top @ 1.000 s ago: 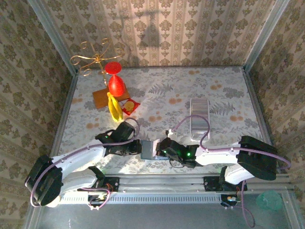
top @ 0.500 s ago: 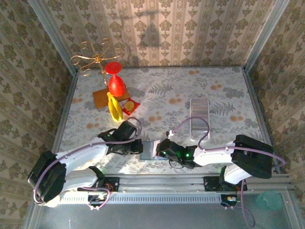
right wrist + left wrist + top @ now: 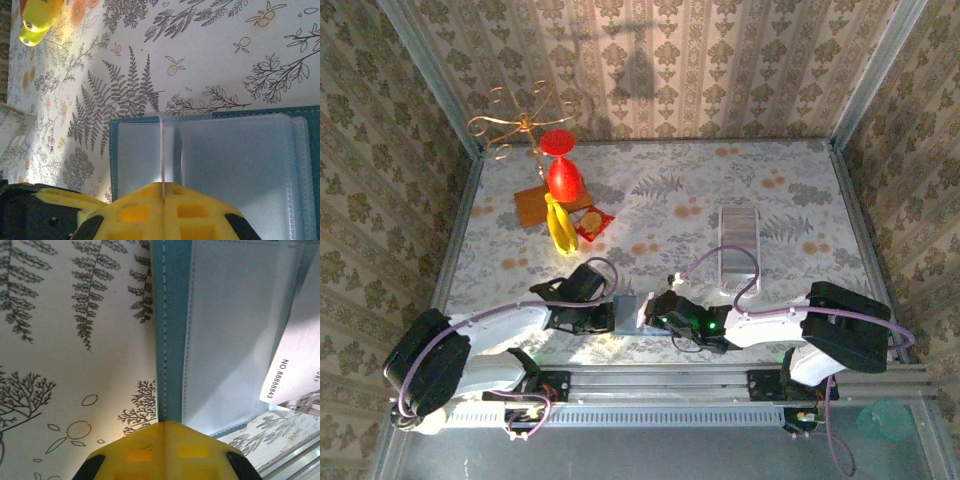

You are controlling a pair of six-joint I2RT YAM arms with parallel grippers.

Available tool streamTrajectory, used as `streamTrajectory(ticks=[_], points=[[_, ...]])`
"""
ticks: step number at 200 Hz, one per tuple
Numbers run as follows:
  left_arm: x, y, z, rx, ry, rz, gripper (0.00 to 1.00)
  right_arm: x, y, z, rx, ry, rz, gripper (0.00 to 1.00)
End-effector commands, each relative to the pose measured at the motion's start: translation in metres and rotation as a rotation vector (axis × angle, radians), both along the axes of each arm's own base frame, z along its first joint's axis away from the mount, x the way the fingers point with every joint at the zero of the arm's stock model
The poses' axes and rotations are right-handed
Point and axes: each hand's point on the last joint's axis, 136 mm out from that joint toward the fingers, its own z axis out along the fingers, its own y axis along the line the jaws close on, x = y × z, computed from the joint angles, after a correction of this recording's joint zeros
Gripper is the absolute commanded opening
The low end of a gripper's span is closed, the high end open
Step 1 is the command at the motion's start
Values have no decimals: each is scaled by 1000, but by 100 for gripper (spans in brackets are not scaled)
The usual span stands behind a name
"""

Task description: Put the credit cards into the card holder

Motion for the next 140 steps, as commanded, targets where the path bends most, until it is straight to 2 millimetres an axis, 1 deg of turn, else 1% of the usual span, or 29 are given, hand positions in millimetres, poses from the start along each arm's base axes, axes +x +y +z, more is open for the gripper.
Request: streamTrajectory(ticks=[1, 54, 84, 101, 140], points=[[3, 2, -3, 8, -10, 12, 3, 0, -3, -6, 13, 2, -31, 0], [-1, 1, -5, 21, -5, 2, 3, -3, -5, -14, -2, 30, -33, 0], [-4, 1, -6, 26, -4, 0, 3, -3, -6, -15, 21, 40, -51, 0], [-4, 1, -7, 28, -5, -1, 3, -4, -4, -15, 38, 43, -51, 0], [-6, 2, -9, 34, -2, -1, 3, -4, 8, -9, 100, 36, -24, 0]])
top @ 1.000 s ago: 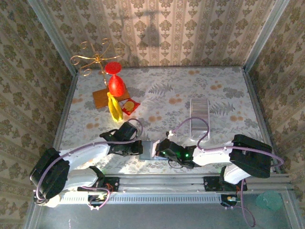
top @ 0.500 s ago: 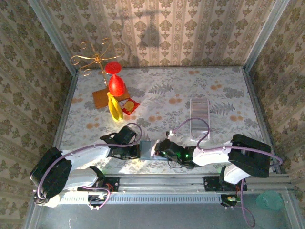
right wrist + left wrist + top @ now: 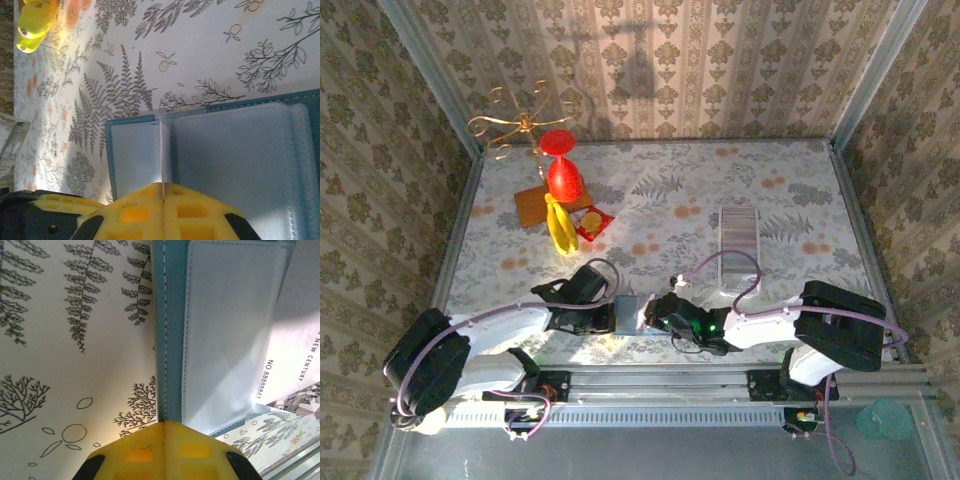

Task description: Put the credit cards into the card holder

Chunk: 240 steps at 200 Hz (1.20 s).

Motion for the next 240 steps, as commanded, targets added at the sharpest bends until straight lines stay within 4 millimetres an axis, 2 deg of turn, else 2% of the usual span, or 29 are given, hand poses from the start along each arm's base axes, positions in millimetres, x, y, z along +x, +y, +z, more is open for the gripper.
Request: streamTrajectory(ticks=[1, 41, 103, 188, 200, 216, 230, 240], points=[[-5, 5, -8, 28, 17, 6, 3, -3, 7, -1, 43, 4, 10, 0], [-6, 5, -9, 32, 19, 6, 2, -3, 8, 6, 115, -17, 7, 0], [-7, 6, -10, 36, 20, 5, 2, -5, 5, 5, 122, -4, 1, 0], [-6, 5, -11, 40, 23, 4, 0, -13, -1, -15, 110, 87, -26, 0], [-7, 4, -11, 40, 23, 0, 0, -14, -1, -18, 104, 94, -21, 9], [-7, 3, -11, 39, 23, -1, 0, -15, 0, -20, 90, 99, -13, 13], [-7, 4, -11, 39, 24, -1, 0, -15, 0, -21, 58, 106, -3, 21], [-8, 3, -11, 39, 24, -4, 0, -15, 1, -21, 26, 107, 14, 22]])
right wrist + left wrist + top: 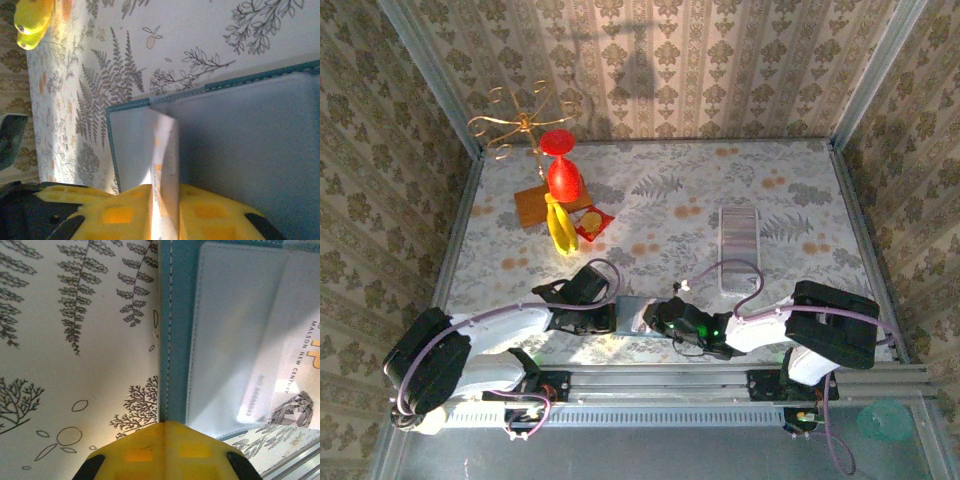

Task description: Put the credit cards into the card holder

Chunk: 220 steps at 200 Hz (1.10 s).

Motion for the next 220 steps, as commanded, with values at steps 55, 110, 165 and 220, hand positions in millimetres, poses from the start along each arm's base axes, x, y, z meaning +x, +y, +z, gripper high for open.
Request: streamTrajectory(ticks=[55, 110, 165, 220], points=[[-8, 5, -10, 39, 27, -4, 0, -3, 18, -4, -176, 34, 127, 23], [-9, 6, -10, 37, 26, 7, 0, 0, 13, -1, -286, 48, 169, 35], [-8, 5, -10, 36, 21, 11, 0, -5, 3, -3, -371, 56, 210, 68], [-6, 3, -11, 39, 25, 9, 0, -3, 0, -1, -439, 57, 238, 65]])
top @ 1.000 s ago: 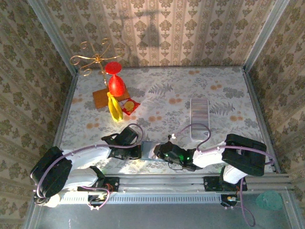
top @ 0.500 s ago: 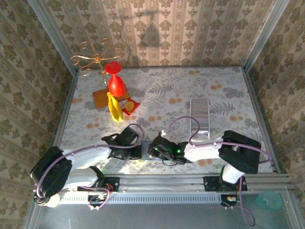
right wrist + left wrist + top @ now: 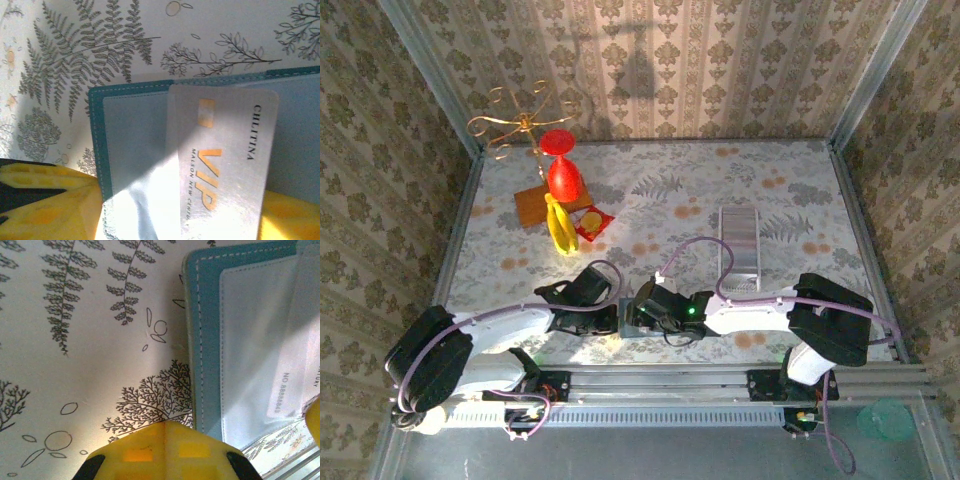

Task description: Put the credit cards into the card holder

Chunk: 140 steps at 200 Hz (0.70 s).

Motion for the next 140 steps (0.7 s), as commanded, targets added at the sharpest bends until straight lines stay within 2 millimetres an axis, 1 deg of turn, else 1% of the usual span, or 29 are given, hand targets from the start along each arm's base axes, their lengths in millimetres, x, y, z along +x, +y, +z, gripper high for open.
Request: streamTrajectory(ticks=[1, 40, 54, 66, 88, 107, 140], points=[[-4, 6, -8, 40, 24, 8, 0, 0, -11, -6, -84, 1, 19, 65], [-4, 5, -10, 45, 28, 7, 0, 2, 3, -8, -60, 24, 69, 66], [-3, 5, -9, 46, 27, 13, 0, 2, 0, -8, -92, 30, 75, 70], [-2, 5, -8, 44, 25, 20, 0, 2, -5, -5, -112, 25, 71, 78], [1, 3, -5, 29, 24, 35, 0, 3, -12, -1, -130, 13, 52, 86], [4, -1, 0, 12, 22, 45, 0, 4, -14, 3, -140, 6, 46, 88], [13, -3, 10, -35, 18, 100, 0, 6, -15, 7, -129, 4, 21, 89]])
